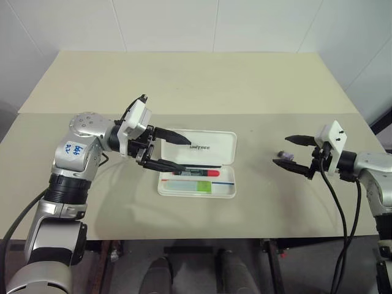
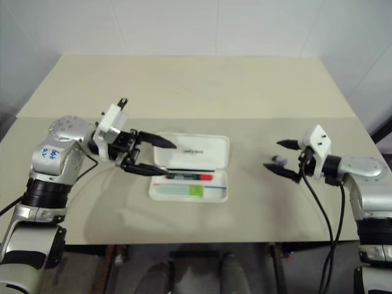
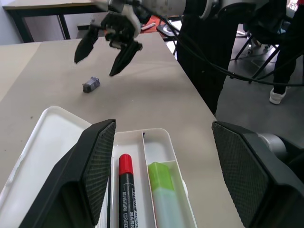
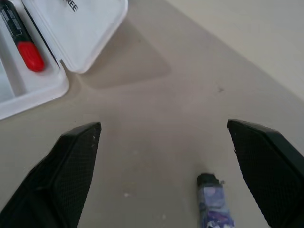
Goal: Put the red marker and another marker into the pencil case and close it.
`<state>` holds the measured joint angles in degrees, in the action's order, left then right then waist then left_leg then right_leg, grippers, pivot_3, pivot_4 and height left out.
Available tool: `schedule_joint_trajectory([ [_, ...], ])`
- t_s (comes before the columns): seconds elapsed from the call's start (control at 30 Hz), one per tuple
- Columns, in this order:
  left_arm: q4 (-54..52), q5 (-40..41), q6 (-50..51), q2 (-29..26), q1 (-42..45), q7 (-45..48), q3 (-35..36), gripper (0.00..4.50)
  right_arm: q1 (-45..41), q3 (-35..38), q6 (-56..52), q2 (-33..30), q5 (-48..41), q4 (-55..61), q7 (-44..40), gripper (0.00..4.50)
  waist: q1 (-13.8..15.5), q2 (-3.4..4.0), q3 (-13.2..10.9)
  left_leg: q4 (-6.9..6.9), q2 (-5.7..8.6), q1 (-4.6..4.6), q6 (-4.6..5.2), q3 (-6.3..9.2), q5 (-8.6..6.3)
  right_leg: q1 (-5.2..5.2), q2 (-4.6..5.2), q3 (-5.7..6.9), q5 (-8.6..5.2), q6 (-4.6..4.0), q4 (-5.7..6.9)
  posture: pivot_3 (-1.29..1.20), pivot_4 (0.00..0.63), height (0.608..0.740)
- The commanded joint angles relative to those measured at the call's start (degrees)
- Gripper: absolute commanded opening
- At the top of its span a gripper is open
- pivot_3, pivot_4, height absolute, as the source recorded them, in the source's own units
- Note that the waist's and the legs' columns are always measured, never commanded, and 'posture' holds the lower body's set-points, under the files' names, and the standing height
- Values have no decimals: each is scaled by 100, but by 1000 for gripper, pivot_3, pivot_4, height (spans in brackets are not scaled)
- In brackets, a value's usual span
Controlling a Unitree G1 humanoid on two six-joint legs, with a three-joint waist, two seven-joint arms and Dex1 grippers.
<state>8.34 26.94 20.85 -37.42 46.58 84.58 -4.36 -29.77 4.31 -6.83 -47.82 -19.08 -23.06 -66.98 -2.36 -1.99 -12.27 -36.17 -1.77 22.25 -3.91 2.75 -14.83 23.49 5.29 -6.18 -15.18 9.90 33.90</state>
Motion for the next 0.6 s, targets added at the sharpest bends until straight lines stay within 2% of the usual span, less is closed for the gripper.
schedule_joint_trajectory([
  [0.03, -325, 135, 90, -168, 177, -37, 208, 4231, -401, -109, 481, 5, 315, -839, -263, 4500, -24, 2, -1, 0, 0, 0, 0, 0, 0, 0, 0, 0, 0, 0, 0, 0, 150, 740],
  [0.07, -364, 139, 64, -177, 184, -79, 248, 4483, -532, -155, 614, 25, 408, -1146, -305, 4500, -45, 3, -2, 1, 0, -1, 0, 0, 0, -1, 0, 0, 0, 1, 0, 0, 150, 740],
  [0.3, -590, 236, 227, -286, 248, -265, 466, 4483, -1276, -259, 1348, 227, 903, -2791, -407, 4500, -103, 7, -4, -1, 0, -2, -2, 0, 1, -2, 0, 0, 0, 1, 3, 0, 150, 740],
  [0.6, -624, 199, 233, -440, 275, -389, 560, 4483, -1753, -232, 1692, 452, 1216, -3849, -255, 4500, -170, 10, -6, -1, 0, -4, -7, 0, 4, -1, 0, 0, 0, 2, 8, 0, 150, 740],
])
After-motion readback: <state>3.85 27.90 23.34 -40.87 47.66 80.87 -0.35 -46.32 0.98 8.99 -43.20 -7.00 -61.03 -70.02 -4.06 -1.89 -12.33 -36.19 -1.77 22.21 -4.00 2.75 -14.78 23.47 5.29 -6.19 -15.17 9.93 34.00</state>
